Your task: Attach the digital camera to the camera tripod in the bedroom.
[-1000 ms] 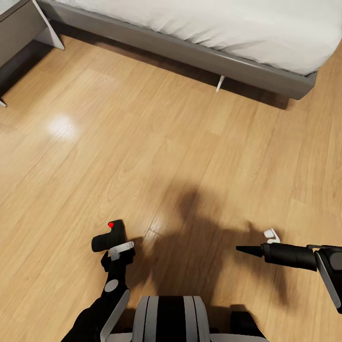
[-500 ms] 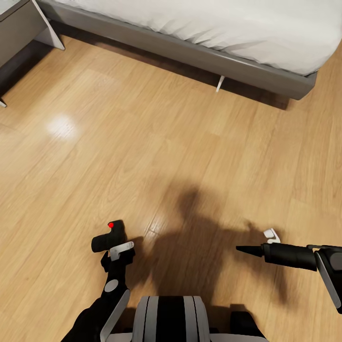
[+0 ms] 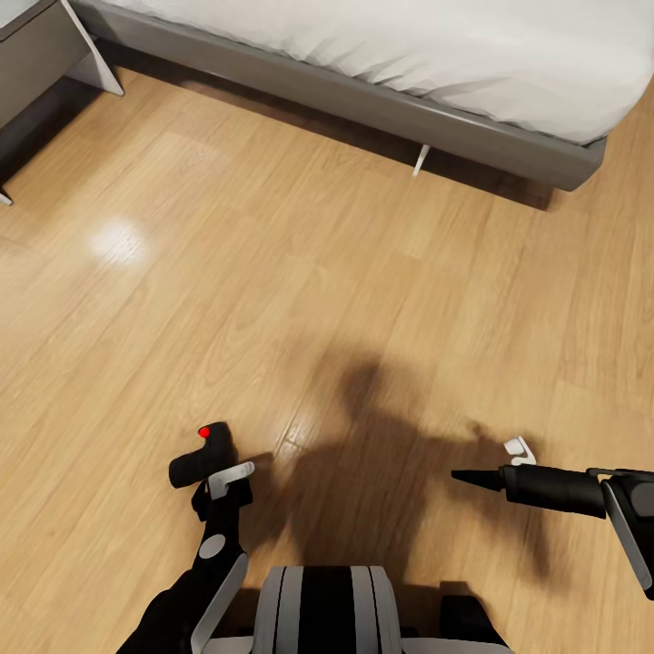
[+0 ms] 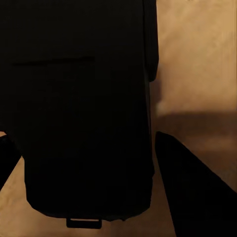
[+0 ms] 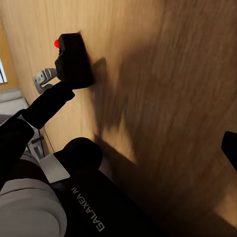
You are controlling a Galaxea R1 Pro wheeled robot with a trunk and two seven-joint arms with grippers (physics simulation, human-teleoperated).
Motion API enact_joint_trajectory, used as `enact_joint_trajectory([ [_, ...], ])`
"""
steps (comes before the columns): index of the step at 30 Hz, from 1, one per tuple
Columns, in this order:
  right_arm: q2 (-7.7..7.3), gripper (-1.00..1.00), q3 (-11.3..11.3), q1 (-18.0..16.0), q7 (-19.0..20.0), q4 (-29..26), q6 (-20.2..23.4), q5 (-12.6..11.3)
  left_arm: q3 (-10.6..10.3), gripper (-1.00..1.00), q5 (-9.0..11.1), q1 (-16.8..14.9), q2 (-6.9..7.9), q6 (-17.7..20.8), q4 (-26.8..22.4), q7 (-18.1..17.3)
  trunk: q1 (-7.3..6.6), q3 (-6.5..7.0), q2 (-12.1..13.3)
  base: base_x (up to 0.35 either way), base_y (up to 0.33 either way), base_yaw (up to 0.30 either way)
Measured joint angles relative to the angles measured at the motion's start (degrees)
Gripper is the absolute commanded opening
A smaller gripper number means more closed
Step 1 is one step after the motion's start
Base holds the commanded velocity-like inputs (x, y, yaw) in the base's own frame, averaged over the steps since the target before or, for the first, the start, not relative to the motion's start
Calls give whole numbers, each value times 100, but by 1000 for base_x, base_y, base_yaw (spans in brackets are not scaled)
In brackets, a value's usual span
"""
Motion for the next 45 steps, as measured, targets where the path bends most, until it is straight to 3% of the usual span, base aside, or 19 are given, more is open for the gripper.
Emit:
enact_joint_trajectory([
  [10,0,100,0,-2,0,0,0,0,6,-100,-22,1,-2,0,-65,30,0,0,0,0,0,0],
  [13,0,100,0,-1,0,0,0,-7,-4,-100,-44,-1,-34,18,-345,90,0,0,0,0,0,0],
  [14,-8,100,-9,-2,-3,7,0,-19,-663,-100,264,8,-133,1682,-1332,1419,0,0,0,0,0,0],
  [15,-9,100,-9,-3,-2,8,0,-13,-1352,-100,287,8,-349,1903,-2282,1602,0,1,0,0,0,0],
  [16,-9,100,-9,-2,-1,8,1,-11,-1574,-100,278,7,-360,1925,-2675,1690,-1,1,0,0,0,0],
  [17,-9,100,-9,-2,-3,9,0,-8,-1397,-100,292,8,-359,1949,-2390,1732,0,0,0,0,0,0],
  [23,-1,100,-4,-2,-9,8,0,0,-1443,-100,328,3,-361,1952,-2364,1862,0,0,0,0,0,0],
  [33,13,100,-2,-1,-14,2,0,6,-1444,-100,323,4,-345,1953,-2399,1773,-26,221,13,0,0,0],
  [37,8,100,-10,-3,-17,7,0,4,-1444,-100,342,0,-322,1965,-2467,1571,-36,310,19,0,0,0],
  [41,-7,100,-35,-5,-17,40,0,1,-1405,-100,521,0,-270,2047,-2783,1170,-47,399,24,0,0,0],
  [45,-14,100,-171,-6,-18,54,0,4,-1356,-100,978,0,-159,2396,-2993,706,-57,487,30,0,0,0],
])
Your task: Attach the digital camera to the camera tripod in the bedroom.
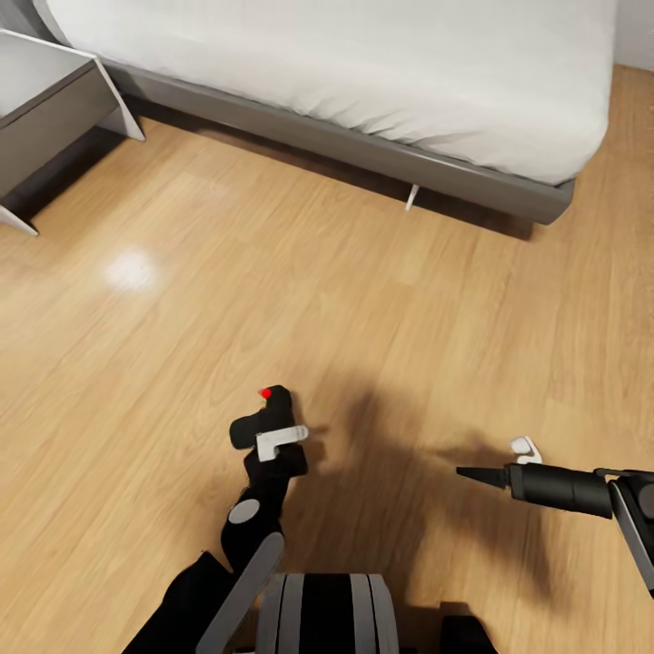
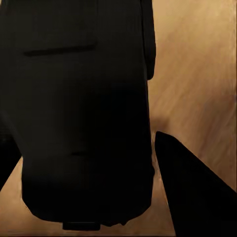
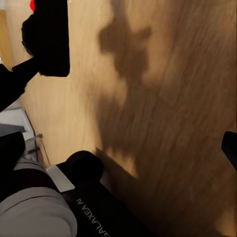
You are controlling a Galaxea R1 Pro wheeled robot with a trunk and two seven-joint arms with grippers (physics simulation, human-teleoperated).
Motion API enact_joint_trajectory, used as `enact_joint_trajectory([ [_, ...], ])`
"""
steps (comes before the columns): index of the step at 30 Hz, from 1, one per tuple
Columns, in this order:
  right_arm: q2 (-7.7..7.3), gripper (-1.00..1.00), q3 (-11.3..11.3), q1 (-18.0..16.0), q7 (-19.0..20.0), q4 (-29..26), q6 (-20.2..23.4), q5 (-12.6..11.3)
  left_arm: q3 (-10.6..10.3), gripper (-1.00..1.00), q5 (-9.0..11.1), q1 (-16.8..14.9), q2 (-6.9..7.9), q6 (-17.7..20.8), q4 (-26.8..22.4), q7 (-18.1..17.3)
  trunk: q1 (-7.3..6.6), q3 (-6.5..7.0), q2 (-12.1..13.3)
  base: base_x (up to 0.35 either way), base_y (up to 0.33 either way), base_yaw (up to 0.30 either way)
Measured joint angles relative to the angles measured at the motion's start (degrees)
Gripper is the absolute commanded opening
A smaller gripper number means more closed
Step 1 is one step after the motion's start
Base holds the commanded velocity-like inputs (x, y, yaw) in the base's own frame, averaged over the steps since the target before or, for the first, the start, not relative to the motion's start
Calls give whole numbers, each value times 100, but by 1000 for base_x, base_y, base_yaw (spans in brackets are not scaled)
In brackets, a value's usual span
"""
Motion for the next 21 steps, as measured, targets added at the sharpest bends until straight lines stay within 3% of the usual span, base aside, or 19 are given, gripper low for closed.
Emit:
enact_joint_trajectory([
  [2,-2,100,-85,0,1,3,0,6,128,-100,244,0,64,316,-55,-242,-5,44,3,0,0,0],
  [5,-2,100,-150,0,5,5,0,8,422,-100,405,-1,140,556,-82,-577,-13,111,7,0,0,0],
  [6,-3,100,-181,0,6,6,0,9,697,-100,485,-2,211,663,-89,-912,-15,133,8,0,0,0],
  [9,-3,100,-211,0,7,7,0,8,1227,-100,699,-1,346,773,-87,-1647,-23,200,12,0,0,0],
  [10,-3,100,-222,0,7,7,0,9,1588,-100,862,-2,456,829,-81,-2238,-26,222,13,0,0,0],
  [11,-3,100,-226,0,8,7,0,9,1783,-100,993,-2,520,859,-78,-2578,-28,244,15,0,0,0],
  [12,-3,100,-232,0,6,7,0,8,2113,-100,1218,-3,655,947,-68,-3250,-31,266,16,0,0,0],
  [13,-3,100,-236,0,7,7,0,7,2271,-100,1356,-3,734,1009,-64,-3592,-34,288,17,0,0,0],
  [16,-4,100,-241,0,8,7,0,5,2594,-100,1692,-3,963,1227,-31,-4489,-41,355,21,0,0,0],
  [17,-3,100,-243,0,8,7,0,4,2718,-100,1833,-3,1101,1339,7,-5000,-44,377,22,0,0,0],
  [21,-4,100,-248,0,8,7,0,3,2854,-100,1980,3,1292,1453,139,-5714,-54,465,28,0,0,0],
])
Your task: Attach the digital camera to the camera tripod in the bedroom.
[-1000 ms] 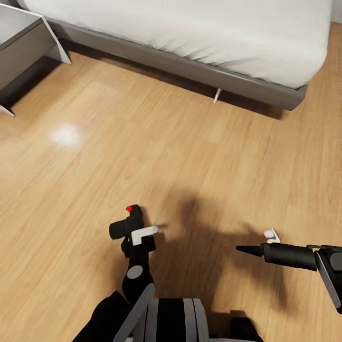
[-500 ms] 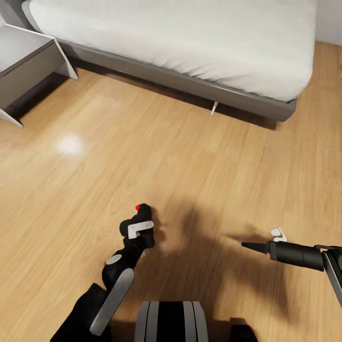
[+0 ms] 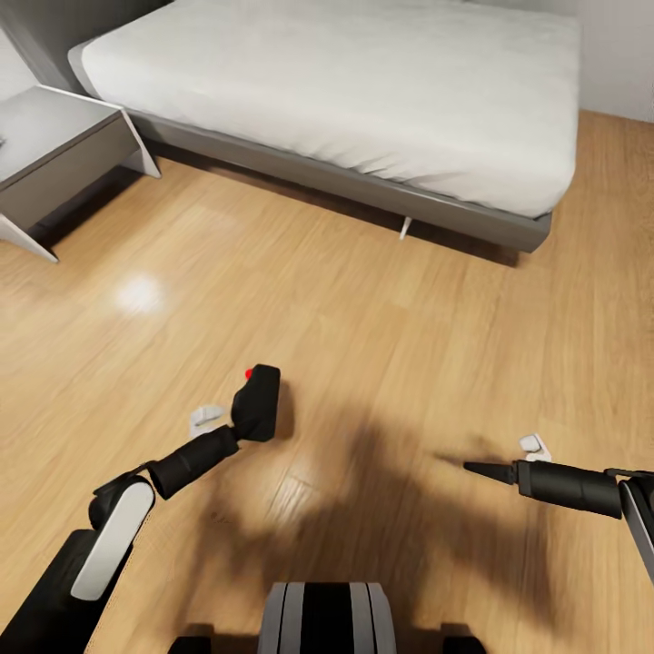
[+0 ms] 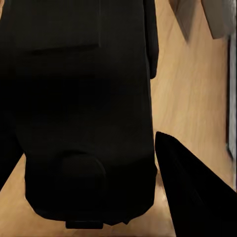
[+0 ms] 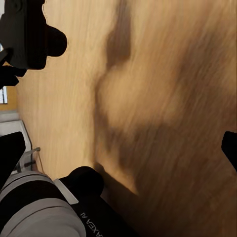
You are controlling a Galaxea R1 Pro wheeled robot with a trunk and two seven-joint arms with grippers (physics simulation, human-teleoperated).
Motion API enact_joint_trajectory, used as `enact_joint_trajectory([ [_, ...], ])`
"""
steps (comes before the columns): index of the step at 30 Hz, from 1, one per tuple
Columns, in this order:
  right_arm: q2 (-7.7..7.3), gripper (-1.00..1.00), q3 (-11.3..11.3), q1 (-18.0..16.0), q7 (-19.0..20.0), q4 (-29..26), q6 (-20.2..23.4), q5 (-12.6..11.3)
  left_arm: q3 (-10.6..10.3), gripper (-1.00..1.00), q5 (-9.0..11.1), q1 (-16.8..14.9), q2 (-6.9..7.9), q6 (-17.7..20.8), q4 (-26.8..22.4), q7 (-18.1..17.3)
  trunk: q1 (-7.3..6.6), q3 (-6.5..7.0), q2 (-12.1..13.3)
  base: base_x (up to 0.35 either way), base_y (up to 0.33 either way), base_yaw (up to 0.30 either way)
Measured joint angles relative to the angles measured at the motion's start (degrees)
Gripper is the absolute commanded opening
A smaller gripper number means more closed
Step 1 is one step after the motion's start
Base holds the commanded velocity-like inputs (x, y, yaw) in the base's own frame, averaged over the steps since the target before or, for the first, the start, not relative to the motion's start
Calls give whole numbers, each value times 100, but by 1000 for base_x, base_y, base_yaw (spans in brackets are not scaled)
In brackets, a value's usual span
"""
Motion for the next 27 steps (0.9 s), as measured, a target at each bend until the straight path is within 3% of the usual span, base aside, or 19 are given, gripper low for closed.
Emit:
enact_joint_trajectory([
  [2,0,100,-2,0,0,0,0,0,54,-100,65,2,75,53,123,-324,-5,44,3,0,0,0],
  [6,0,100,-10,0,0,0,0,-6,80,-100,99,6,94,80,193,-484,-15,133,8,0,0,0],
  [27,3,100,-29,0,-9,0,0,-1,87,-100,86,4,74,104,158,-590,-70,599,36,0,0,0],
])
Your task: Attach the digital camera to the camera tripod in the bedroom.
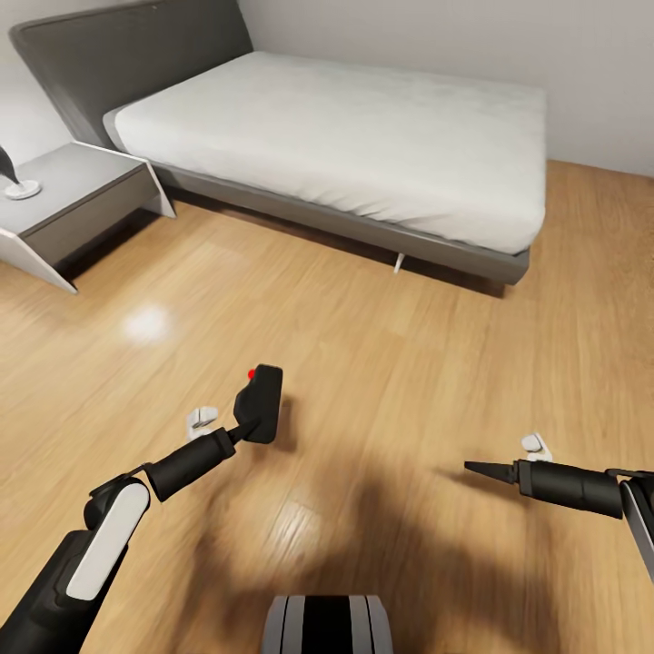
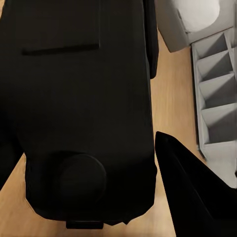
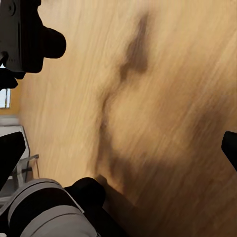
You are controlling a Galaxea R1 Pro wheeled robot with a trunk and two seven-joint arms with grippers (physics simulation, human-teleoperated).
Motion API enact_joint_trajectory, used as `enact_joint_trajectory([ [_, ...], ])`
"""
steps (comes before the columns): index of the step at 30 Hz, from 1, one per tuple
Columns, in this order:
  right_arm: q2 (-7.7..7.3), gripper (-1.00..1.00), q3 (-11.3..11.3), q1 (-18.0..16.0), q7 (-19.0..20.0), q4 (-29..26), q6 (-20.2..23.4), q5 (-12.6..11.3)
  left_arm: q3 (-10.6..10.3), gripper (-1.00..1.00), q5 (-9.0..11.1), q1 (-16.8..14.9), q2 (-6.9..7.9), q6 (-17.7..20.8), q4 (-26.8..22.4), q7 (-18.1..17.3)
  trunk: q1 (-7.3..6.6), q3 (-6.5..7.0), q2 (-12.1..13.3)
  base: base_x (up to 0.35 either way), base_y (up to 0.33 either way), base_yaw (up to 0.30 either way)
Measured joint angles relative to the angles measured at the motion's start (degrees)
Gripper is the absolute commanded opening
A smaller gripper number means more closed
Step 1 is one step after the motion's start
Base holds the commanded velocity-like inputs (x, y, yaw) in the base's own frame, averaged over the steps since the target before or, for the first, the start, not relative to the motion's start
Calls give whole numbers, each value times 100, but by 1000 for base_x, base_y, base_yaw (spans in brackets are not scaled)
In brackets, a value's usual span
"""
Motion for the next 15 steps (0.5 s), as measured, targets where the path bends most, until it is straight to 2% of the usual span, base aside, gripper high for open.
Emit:
enact_joint_trajectory([
  [15,-3,100,0,0,-2,51,0,0,-244,-100,-17,0,-42,7,-13,56,-39,333,20,0,0,0],
])
